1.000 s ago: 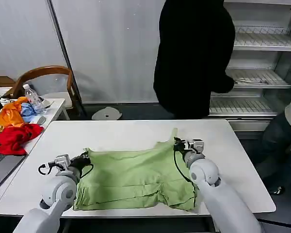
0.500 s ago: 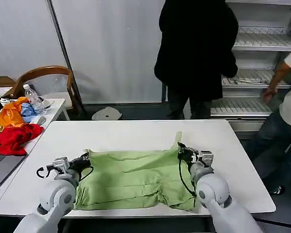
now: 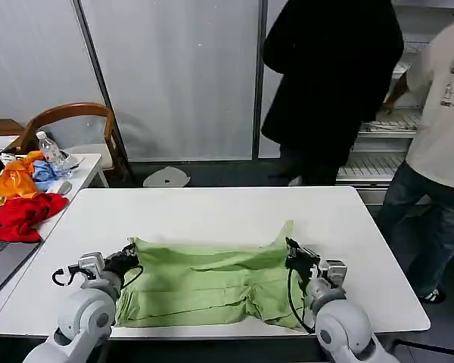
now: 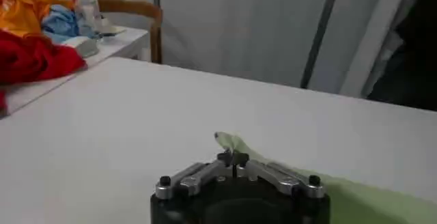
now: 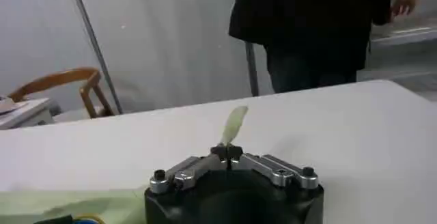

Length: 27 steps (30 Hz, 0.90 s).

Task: Fold and organize the clothes.

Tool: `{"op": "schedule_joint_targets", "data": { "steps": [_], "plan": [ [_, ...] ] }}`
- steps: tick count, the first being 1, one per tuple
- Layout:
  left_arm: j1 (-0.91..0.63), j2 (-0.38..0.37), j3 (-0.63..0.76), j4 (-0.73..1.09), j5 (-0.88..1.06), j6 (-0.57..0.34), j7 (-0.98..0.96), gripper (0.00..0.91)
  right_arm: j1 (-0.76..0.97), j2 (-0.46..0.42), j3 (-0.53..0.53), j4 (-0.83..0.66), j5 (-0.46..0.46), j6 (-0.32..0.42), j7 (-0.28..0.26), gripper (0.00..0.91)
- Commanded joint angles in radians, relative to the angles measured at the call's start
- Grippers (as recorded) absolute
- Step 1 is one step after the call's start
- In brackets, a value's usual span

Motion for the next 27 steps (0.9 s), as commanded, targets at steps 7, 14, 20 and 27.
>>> {"op": "schedule_joint_targets", "data": {
  "steps": [7, 14, 20, 27],
  "plan": [
    [0.096, 0.009, -0.028, -0.084, 0.002, -0.003, -0.035, 0.010, -0.105, 0.009, 0.027, 0.084, -0.017, 0.016, 0.013, 0.000],
    [0.152, 0.018, -0.062, -0.123, 0.000, -0.011, -0.045, 0.010, -0.120, 0.018, 0.033, 0.095, -0.020, 0.026, 0.035, 0.000],
    [0.189, 0.008, -0.061, -0.149, 0.008, -0.017, -0.044, 0.010, -0.137, 0.038, 0.024, 0.106, -0.043, 0.038, 0.058, 0.000],
    [0.209, -0.003, -0.057, -0.155, 0.017, -0.025, -0.042, 0.010, -0.165, 0.064, 0.011, 0.118, -0.080, 0.057, 0.090, 0.000]
  ]
}}
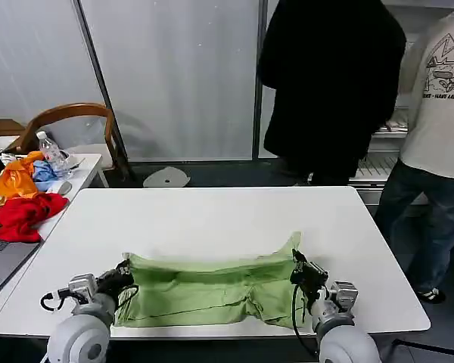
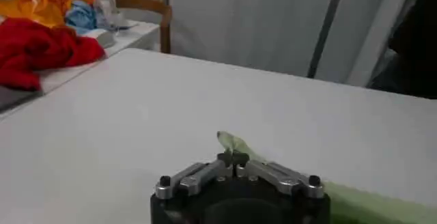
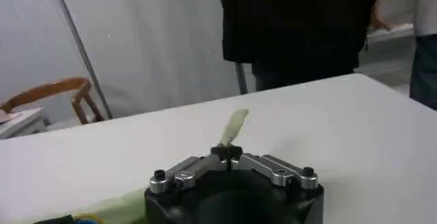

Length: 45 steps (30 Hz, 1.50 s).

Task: Fold and organize the clothes.

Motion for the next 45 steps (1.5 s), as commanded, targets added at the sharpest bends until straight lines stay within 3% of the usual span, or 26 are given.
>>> {"op": "schedule_joint_targets", "data": {
  "steps": [1, 11, 29, 30, 31, 32, 45],
  "plan": [
    [0.037, -0.003, -0.006, -0.019, 0.002, -0.002, -0.002, 0.010, -0.035, 0.023, -0.007, 0.013, -0.037, 0.014, 0.032, 0.000],
    [0.062, -0.007, -0.007, -0.029, 0.011, -0.009, 0.000, 0.010, -0.101, 0.085, -0.020, 0.009, -0.103, 0.055, 0.088, 0.000],
    [0.069, -0.022, 0.006, -0.020, 0.025, -0.018, 0.005, 0.010, -0.118, 0.161, -0.037, -0.117, -0.190, 0.140, 0.087, 0.000],
    [0.069, -0.023, 0.006, -0.019, 0.025, -0.018, 0.005, 0.010, -0.117, 0.162, -0.043, -0.128, -0.197, 0.142, 0.090, 0.554],
    [0.069, -0.023, 0.006, -0.018, 0.025, -0.019, 0.005, 0.081, -0.117, 0.164, -0.046, -0.134, -0.203, 0.141, 0.091, 0.907],
    [0.070, -0.024, 0.006, -0.018, 0.025, -0.020, 0.004, 0.907, -0.115, 0.165, -0.052, -0.144, -0.210, 0.144, 0.093, 0.907],
    [0.087, -0.034, -0.010, -0.025, 0.027, 0.006, -0.038, 0.907, -0.054, 0.158, -0.061, -0.128, -0.212, 0.121, 0.118, 0.907]
  ]
}}
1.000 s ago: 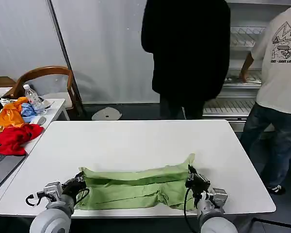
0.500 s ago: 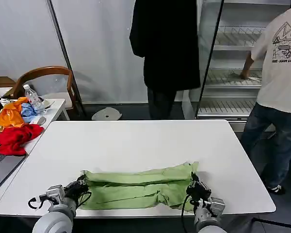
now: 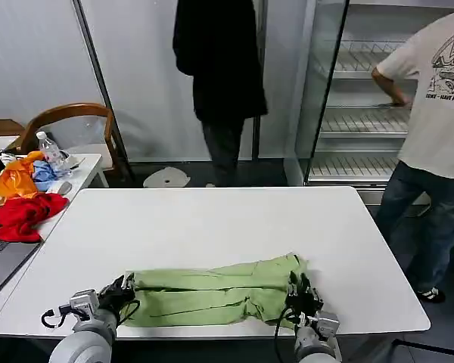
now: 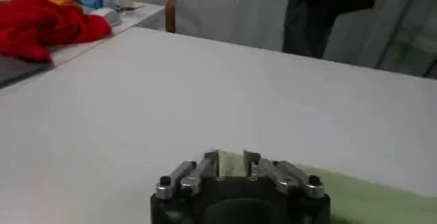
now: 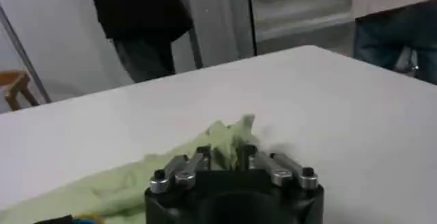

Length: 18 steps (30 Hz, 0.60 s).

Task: Fold and organize the clothes.

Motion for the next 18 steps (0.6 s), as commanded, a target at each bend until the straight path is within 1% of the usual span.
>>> {"op": "schedule_joint_targets", "data": {
  "steps": [1, 5, 7, 8, 12, 14, 18],
  "plan": [
    [0.008, -0.004, -0.004, -0.003, 0.005, 0.007, -0.016, 0.907, 0.028, 0.008, -0.009, -0.012, -0.011, -0.008, 0.019, 0.907],
    [0.008, 0.003, -0.019, -0.004, 0.008, 0.015, -0.018, 0.907, 0.060, 0.004, -0.002, -0.002, -0.007, -0.017, 0.035, 0.907],
    [0.009, 0.009, -0.038, -0.009, 0.008, 0.027, -0.023, 0.907, 0.077, -0.004, 0.009, 0.013, 0.011, -0.030, 0.038, 0.907],
    [0.015, 0.013, -0.048, -0.014, 0.007, 0.030, -0.027, 0.907, 0.083, -0.010, 0.018, 0.023, 0.027, -0.035, 0.039, 0.907],
    [0.078, 0.026, -0.082, -0.044, 0.012, 0.051, -0.033, 0.907, 0.080, -0.022, 0.042, 0.041, 0.046, -0.034, 0.041, 0.907],
    [0.106, 0.022, -0.085, -0.061, 0.017, 0.049, -0.035, 0.907, 0.075, -0.022, 0.050, 0.047, 0.056, -0.031, 0.040, 0.907],
    [0.135, -0.013, -0.079, -0.076, 0.035, 0.025, -0.033, 0.907, 0.059, -0.024, 0.066, 0.056, 0.055, -0.017, 0.038, 0.907]
  ]
}}
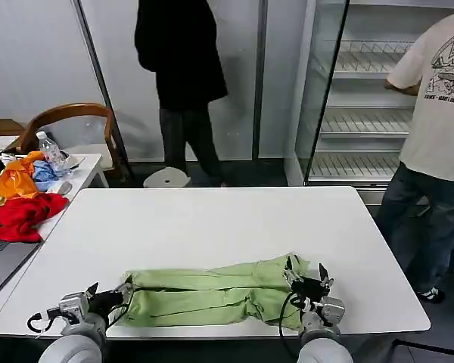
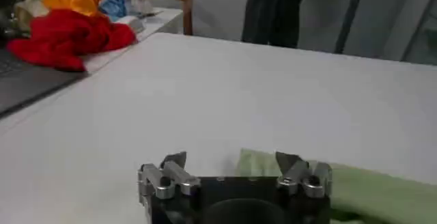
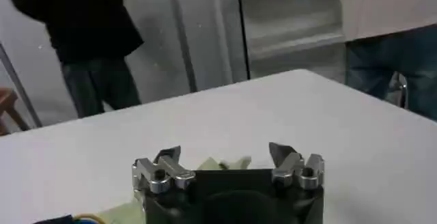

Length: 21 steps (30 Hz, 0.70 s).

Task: Fold and organize the clothes.

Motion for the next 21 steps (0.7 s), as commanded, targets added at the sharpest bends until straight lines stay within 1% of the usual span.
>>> {"op": "schedule_joint_targets", "data": {
  "steps": [1, 7, 12, 21],
  "plan": [
    [0.073, -0.036, -0.020, -0.033, 0.015, -0.011, -0.003, 0.907, 0.002, -0.012, 0.037, 0.025, 0.025, 0.008, 0.003, 0.907],
    [0.068, -0.061, -0.001, -0.034, 0.015, -0.033, 0.024, 0.907, -0.036, -0.042, 0.067, 0.046, 0.054, -0.004, -0.009, 0.907],
    [0.037, -0.075, 0.017, -0.018, 0.008, -0.039, 0.044, 0.907, -0.080, -0.050, 0.083, 0.056, 0.055, 0.003, -0.012, 0.907],
    [0.013, -0.074, 0.028, 0.029, 0.005, -0.059, 0.063, 0.907, -0.127, -0.064, 0.116, 0.079, 0.055, 0.012, -0.013, 0.907]
  ]
}}
